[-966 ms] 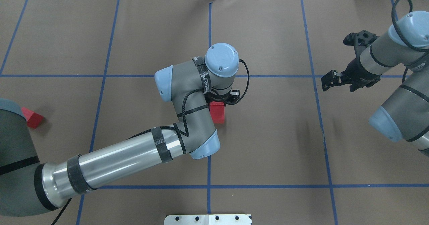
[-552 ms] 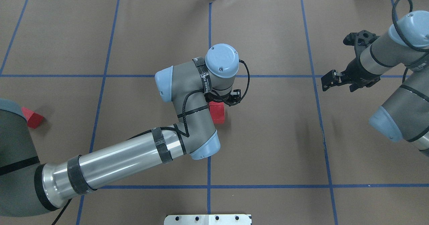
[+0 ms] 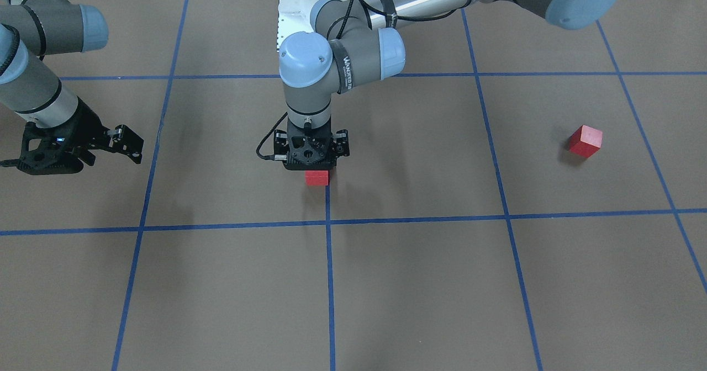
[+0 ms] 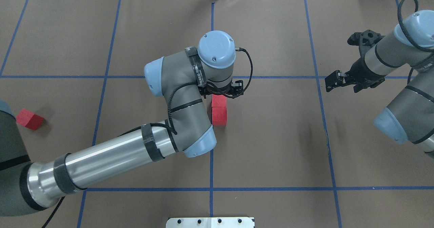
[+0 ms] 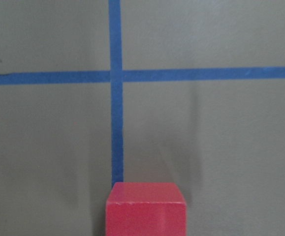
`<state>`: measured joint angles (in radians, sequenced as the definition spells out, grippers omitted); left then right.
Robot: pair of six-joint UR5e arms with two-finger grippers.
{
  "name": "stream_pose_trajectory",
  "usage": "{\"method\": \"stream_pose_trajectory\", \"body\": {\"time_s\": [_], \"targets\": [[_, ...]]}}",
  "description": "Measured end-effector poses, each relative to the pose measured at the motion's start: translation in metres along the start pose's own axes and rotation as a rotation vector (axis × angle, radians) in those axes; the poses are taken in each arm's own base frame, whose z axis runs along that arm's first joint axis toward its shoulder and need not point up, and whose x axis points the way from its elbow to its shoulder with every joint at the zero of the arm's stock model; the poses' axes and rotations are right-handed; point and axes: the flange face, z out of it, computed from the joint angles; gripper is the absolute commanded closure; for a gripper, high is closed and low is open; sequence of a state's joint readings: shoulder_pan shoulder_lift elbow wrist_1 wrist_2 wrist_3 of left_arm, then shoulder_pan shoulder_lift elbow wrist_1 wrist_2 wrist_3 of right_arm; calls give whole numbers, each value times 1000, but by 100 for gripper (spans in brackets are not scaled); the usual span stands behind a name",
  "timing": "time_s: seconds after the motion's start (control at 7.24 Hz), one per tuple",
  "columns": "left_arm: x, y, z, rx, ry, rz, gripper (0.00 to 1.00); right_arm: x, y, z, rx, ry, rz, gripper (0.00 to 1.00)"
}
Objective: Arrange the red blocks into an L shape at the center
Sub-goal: 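Open the left gripper and move it toward the last red cube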
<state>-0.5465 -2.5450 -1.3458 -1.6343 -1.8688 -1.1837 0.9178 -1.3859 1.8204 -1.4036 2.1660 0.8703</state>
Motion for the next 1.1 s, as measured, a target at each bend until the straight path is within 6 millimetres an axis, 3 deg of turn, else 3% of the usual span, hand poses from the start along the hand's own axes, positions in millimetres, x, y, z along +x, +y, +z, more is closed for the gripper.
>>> {"method": "stream_pose_trajectory", "body": {"time_s": [0.14,0.69,0.97,1.1], "targets": [[-46,1,-15,22,9,6,1,0,0,0,1,0,0,0],[-340,3,-60,-35,-33,113,1,-1,-1,-2,6,-2,-1,0],[-485,11,-70,-67,-61,192,1,-2,-1,-3,8,-2,-2,0],[-537,16,-66,-62,-60,274,1,-2,-1,-3,8,-2,-2,0]]}}
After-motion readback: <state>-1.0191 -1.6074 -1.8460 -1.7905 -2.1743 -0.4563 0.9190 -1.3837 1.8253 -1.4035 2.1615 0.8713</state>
